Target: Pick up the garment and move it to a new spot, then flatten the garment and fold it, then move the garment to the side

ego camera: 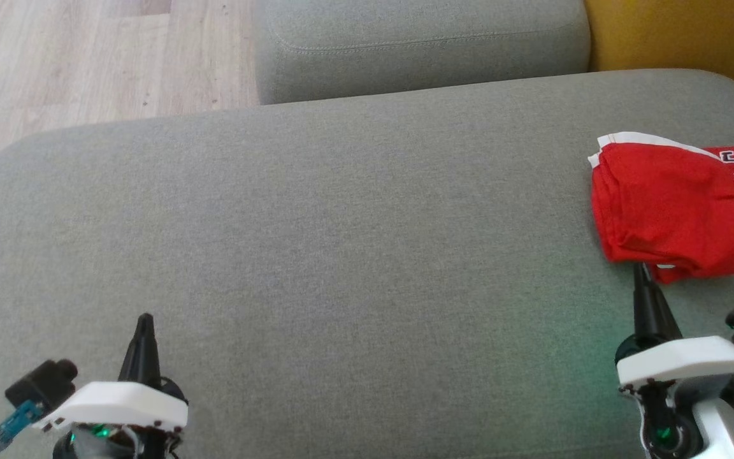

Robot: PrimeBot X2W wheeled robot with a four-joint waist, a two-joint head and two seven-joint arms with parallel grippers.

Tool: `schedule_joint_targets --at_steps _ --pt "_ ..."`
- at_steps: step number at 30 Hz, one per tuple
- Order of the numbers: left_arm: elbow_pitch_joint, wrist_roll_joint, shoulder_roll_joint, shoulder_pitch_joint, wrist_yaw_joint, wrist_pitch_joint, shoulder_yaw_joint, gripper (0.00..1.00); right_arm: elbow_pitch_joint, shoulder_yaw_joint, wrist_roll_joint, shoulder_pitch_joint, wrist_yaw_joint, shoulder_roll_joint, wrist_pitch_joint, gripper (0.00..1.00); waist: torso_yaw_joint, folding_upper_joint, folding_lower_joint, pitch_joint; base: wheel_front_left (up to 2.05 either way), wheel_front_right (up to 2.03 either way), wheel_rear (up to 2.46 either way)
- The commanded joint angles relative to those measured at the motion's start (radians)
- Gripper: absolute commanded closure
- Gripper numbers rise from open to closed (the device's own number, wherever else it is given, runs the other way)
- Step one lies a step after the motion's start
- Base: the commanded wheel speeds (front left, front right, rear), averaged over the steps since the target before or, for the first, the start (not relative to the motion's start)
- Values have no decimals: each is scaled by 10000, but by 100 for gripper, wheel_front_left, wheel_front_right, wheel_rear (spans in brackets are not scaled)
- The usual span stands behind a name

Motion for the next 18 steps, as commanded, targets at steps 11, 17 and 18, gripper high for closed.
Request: schedule_joint_targets --at_steps 11,17,18 --pt "-429 -1455 84 -655 -150 345 296 100 -477 -275 1311 -435 38 66 335 100 41 0 0 11 0 0 0" --pt "-445 -2047 86 -694 -191 492 351 100 -521 -386 1834 -426 41 128 483 100 60 0 0 16 0 0 0" --pt "-449 -2165 87 -702 -199 522 362 100 -530 -408 1939 -424 41 140 512 100 64 0 0 17 0 0 0"
